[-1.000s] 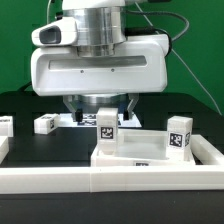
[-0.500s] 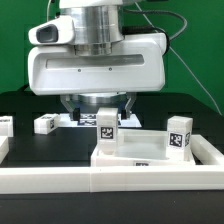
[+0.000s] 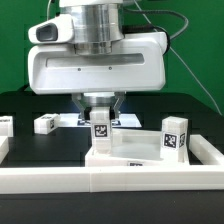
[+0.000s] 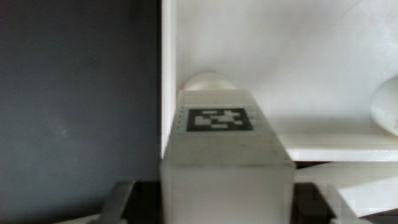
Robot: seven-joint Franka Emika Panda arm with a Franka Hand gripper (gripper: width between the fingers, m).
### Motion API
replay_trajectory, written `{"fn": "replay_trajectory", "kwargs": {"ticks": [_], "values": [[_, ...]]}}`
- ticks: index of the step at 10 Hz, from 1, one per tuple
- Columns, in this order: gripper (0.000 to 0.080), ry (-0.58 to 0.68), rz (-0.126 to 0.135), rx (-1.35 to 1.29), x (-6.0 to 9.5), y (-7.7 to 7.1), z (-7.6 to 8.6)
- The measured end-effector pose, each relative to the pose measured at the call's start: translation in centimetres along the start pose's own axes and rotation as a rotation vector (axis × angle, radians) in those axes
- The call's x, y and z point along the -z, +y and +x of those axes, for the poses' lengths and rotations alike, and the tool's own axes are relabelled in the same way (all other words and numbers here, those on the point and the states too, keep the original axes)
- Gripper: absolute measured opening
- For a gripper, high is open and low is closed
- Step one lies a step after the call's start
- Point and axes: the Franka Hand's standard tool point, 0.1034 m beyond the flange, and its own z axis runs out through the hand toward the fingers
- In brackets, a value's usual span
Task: Assemble square table
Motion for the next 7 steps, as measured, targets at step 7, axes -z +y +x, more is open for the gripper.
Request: {"fn": "replay_trajectory", "kwargs": {"ticks": [7], "values": [[0.0290,0.064,0.009,-0.602,-0.14,-0.66,-0.53]]}}
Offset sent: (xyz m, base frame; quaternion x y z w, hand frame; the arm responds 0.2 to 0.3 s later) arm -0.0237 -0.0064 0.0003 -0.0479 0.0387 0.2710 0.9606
